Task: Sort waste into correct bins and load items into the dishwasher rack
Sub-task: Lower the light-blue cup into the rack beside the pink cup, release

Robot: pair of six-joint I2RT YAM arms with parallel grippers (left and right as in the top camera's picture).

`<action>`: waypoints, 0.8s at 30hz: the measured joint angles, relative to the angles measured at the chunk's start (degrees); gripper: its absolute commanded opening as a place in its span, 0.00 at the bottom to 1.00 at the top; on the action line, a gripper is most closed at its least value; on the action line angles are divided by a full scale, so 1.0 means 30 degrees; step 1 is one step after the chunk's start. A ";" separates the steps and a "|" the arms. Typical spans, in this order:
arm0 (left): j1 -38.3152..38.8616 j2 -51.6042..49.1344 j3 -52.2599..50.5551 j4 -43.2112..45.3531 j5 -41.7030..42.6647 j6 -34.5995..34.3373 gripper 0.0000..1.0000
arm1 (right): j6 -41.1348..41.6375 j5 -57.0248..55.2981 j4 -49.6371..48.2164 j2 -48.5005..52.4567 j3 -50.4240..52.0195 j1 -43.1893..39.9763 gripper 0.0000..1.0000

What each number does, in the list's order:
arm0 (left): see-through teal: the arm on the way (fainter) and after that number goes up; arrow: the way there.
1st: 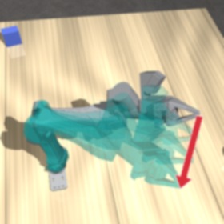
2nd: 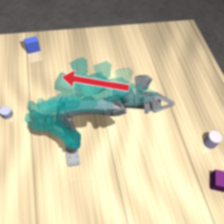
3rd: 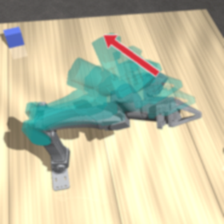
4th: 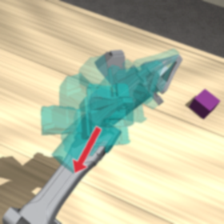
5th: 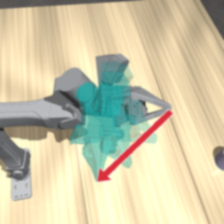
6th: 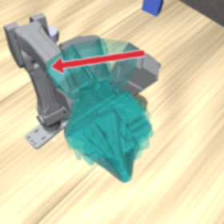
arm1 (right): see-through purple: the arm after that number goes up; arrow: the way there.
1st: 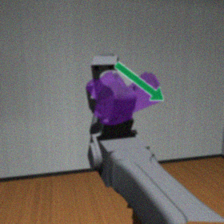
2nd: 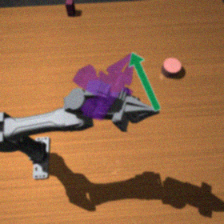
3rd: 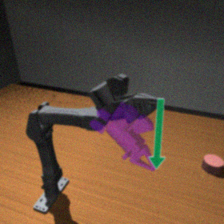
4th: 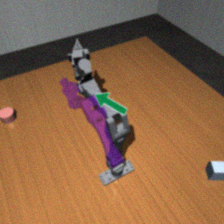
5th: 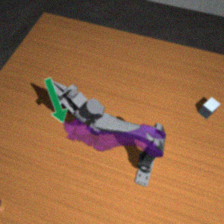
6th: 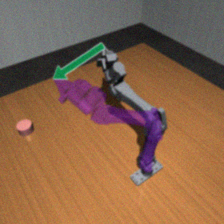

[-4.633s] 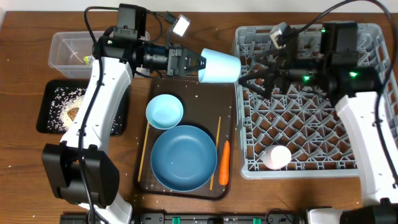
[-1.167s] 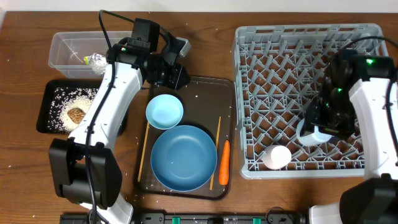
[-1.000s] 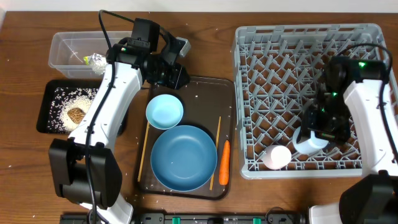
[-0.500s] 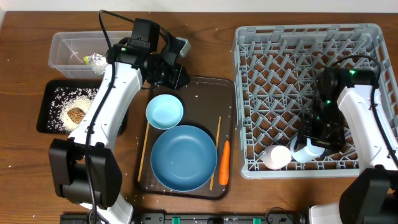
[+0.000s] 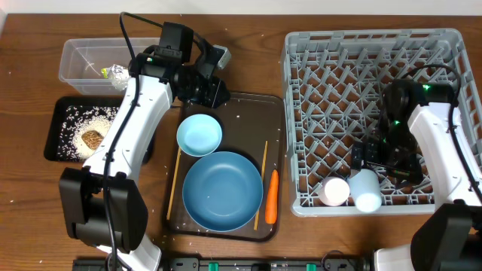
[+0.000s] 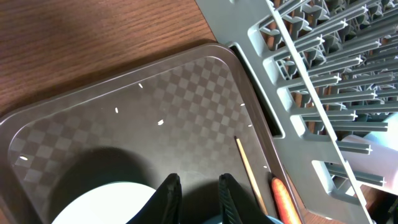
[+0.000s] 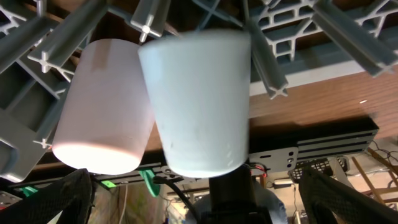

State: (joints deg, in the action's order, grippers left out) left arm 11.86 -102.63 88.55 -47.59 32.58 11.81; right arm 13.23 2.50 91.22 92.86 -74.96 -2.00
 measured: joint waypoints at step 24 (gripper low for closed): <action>0.0000 0.0000 -0.0015 -0.1064 -0.1953 0.0007 0.24 | -0.1523 0.1814 -0.0852 0.0007 -0.4728 0.1122 0.91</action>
State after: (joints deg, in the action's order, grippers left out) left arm 11.86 -102.63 88.51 -50.78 26.72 11.84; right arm 8.67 7.94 88.66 92.88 -89.14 1.37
